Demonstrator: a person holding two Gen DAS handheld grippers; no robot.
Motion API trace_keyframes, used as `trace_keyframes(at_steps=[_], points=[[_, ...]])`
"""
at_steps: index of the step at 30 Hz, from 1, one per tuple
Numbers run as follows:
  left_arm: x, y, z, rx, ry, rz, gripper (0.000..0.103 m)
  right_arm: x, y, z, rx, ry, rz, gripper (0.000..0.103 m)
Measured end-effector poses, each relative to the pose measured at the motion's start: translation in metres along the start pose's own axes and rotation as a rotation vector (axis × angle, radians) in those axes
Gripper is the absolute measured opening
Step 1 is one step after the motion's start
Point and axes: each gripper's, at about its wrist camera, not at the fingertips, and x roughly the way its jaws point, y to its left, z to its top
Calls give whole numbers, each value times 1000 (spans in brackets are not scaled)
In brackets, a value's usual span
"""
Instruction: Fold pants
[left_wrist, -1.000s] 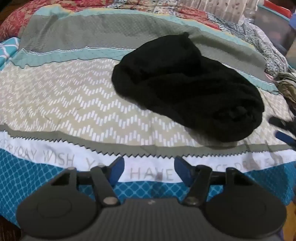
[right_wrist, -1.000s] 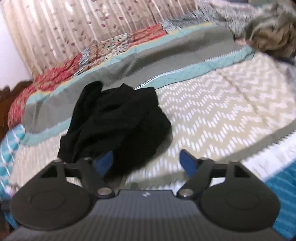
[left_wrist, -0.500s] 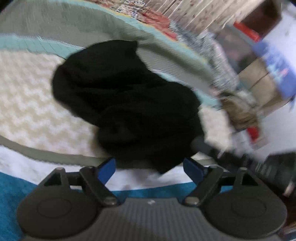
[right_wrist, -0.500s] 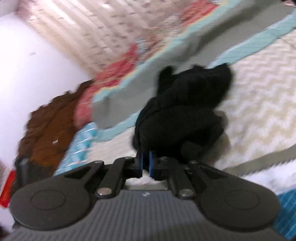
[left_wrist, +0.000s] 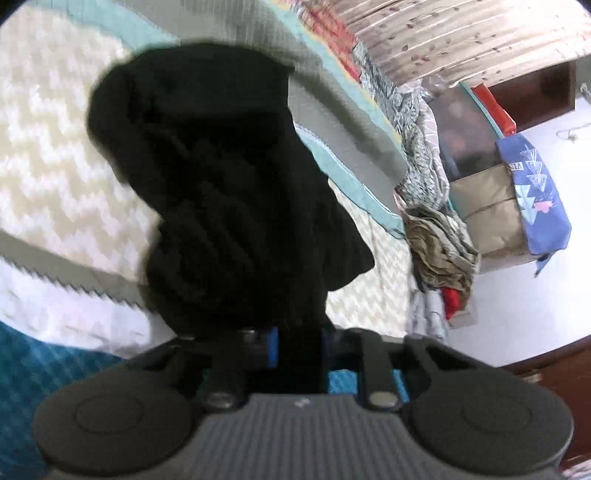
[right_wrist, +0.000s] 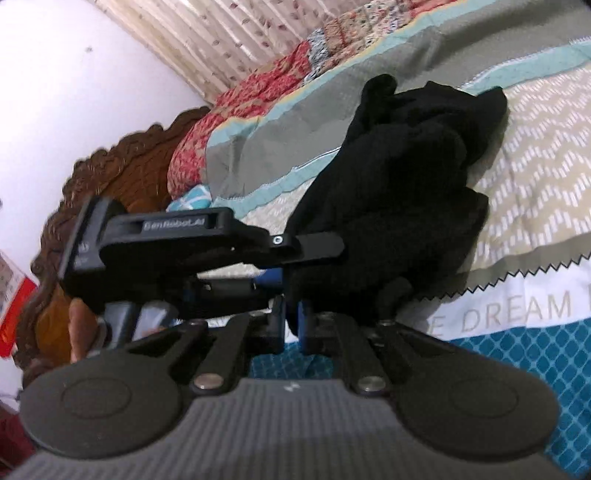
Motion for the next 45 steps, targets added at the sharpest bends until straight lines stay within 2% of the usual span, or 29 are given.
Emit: trace_keyframes(at_steps=[2,4,6,7,8,9,10,11,12,16,19,21,22,23,24,25,26,29,32,35,37,39,41,43,45], points=[[-24,4,6,35,-52,47,17,0,-1,5,17,22,53,16],[-65,16,14,12,-122,112,17,-11,-1,14,-10,11,74,16],[-119,35,22,-12,-216,178,17,-27,-4,25,-43,-52,47,16],[-141,42,21,-19,-250,215,17,-33,-9,32,-47,-88,7,18],[-158,49,20,-24,-278,244,17,-37,-17,43,-40,-124,-54,27],[-177,56,17,-36,-303,285,17,-37,-24,53,-26,-153,-108,43],[-186,60,14,-44,-314,309,17,-34,-35,64,-5,-191,-169,52],[-194,62,10,-52,-325,328,17,-29,-44,72,14,-222,-214,66],[-199,62,8,-59,-332,344,17,-21,-55,82,38,-245,-255,71],[-199,66,-1,-82,-321,348,17,41,-106,117,213,-192,-323,73],[-202,67,-10,-61,-342,356,17,92,-138,132,327,-139,-370,75],[-204,70,-12,-68,-346,355,17,119,-155,143,371,-122,-372,75],[-206,71,-13,-72,-347,356,17,127,-158,147,376,-140,-369,75],[-206,70,-15,-78,-347,361,17,129,-155,146,374,-160,-362,68],[-206,71,-15,-80,-347,366,17,134,-156,151,382,-149,-346,28],[-204,72,-14,-79,-345,372,17,140,-157,157,407,-116,-315,7],[-203,69,-12,-72,-348,378,17,138,-155,162,425,-119,-298,9],[-199,58,-2,-18,-365,375,17,88,-120,176,315,-264,-228,8],[-199,34,15,65,-403,337,17,7,-84,184,224,-447,-116,8],[-204,12,32,116,-455,269,17,-76,-43,175,110,-599,-91,8],[-203,-2,42,154,-474,220,17,-132,-22,156,40,-710,-75,8],[-194,-14,47,194,-451,195,17,-175,-4,131,-33,-802,-146,8],[-176,-23,44,238,-382,180,17,-197,0,108,-68,-838,-246,8],[-157,-26,34,283,-301,195,17,-211,-9,80,-44,-811,-346,8],[-137,-21,18,304,-209,211,17,-210,-27,58,25,-695,-466,17]])
